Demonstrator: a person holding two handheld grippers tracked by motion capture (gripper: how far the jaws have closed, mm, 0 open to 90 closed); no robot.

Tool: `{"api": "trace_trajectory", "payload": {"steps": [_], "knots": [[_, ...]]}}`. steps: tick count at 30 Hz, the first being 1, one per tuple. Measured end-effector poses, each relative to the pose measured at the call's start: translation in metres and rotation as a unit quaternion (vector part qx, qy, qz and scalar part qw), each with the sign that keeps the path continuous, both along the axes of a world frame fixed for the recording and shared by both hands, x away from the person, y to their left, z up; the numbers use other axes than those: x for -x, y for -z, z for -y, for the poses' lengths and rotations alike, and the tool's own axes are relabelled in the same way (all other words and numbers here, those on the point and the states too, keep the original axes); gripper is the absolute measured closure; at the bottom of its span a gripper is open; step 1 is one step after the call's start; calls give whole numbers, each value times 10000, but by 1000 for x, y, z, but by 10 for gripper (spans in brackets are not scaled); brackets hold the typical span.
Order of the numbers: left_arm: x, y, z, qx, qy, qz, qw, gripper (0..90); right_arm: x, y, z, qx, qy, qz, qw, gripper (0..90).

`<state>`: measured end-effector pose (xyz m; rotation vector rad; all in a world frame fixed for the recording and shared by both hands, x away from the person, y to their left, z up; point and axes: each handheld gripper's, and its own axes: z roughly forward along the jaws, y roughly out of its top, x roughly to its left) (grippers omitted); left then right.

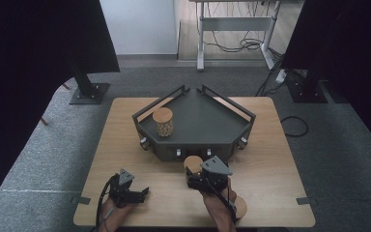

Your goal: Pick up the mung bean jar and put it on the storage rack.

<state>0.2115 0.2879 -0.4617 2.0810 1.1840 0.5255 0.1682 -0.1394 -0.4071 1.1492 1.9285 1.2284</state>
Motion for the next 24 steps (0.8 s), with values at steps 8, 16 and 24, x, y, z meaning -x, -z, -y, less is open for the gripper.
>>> {"api": "trace_trajectory", "payload": {"steps": [8, 16, 24], "knots": [[0, 0, 0, -1, 3, 0, 10000, 22, -4, 9, -6, -23, -15, -53, 10000, 115], [0, 0, 0, -2, 5, 1, 10000, 22, -7, 19, -10, -48, 3, -75, 10000, 116], [0, 0, 0, -1, 5, 1, 10000, 21, -9, 24, -11, -94, 32, -95, 9999, 118]]}}
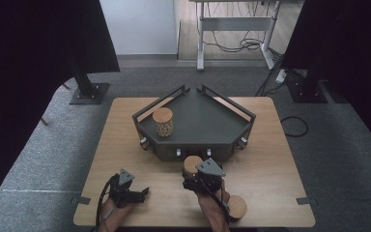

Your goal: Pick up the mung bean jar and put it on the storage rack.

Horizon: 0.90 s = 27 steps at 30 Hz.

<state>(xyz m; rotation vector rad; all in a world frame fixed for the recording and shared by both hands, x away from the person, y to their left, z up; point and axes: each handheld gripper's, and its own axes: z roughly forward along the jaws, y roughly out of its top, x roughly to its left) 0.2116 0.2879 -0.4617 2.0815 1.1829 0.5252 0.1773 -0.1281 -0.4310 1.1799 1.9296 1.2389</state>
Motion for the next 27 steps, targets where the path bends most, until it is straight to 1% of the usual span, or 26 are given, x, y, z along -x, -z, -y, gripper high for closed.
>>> {"api": "trace_trajectory", "payload": {"steps": [14, 20, 27], "knots": [[0, 0, 0, 3, -2, 1, 10000, 21, -8, 8, -7, 20, 84, -142, 9999, 123], [0, 0, 0, -1, 14, 0, 10000, 21, -10, 12, -9, 21, 125, -159, 9998, 124], [0, 0, -1, -1, 18, -1, 10000, 21, -14, 16, -12, 83, 201, -180, 9996, 127]]}}
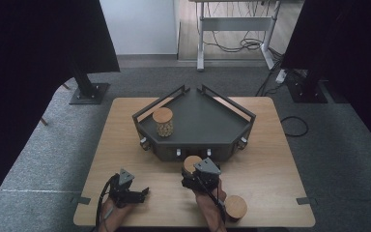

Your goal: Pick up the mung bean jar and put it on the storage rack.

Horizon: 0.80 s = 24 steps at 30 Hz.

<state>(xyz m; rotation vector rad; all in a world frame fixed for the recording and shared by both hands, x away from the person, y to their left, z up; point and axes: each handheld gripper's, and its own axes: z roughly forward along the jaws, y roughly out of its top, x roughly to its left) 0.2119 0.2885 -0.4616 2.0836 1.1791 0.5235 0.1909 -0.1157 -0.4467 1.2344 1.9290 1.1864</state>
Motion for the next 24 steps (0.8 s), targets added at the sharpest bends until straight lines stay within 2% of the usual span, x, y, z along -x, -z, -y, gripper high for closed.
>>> {"api": "trace_trajectory", "payload": {"steps": [24], "knots": [[0, 0, 0, 0, 13, -1, 10000, 21, -10, 13, -12, 191, 187, -89, 9996, 145]]}}
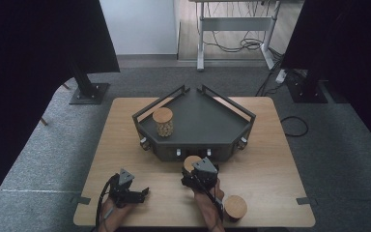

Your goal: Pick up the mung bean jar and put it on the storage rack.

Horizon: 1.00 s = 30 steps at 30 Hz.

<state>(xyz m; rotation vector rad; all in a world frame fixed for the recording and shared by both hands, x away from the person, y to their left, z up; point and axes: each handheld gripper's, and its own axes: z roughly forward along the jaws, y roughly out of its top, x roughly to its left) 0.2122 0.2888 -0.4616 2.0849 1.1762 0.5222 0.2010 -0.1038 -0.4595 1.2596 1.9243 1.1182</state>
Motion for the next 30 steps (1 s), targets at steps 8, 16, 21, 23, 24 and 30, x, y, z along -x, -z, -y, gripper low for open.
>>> {"api": "trace_trajectory", "payload": {"steps": [8, 16, 21, 23, 24, 30], "knots": [[0, 0, 0, 0, 7, 0, 10000, 21, 0, 6, -3, 26, -5, -55, 10000, 207], [0, 0, 0, -2, 14, 0, 10000, 21, 4, 9, -4, -63, 76, 0, 10000, 246], [0, 0, 0, -1, 14, 1, 10000, 21, 5, 8, -5, -83, 109, -28, 9999, 247], [0, 0, 0, 0, 14, 0, 10000, 21, 5, 8, -4, -87, 116, -36, 9999, 248], [0, 0, 0, 0, 16, -1, 10000, 21, 5, 7, -4, -82, 123, -40, 9999, 248], [0, 0, -1, 0, 19, 1, 10000, 21, 8, 5, -4, -52, 141, 29, 9999, 248]]}}
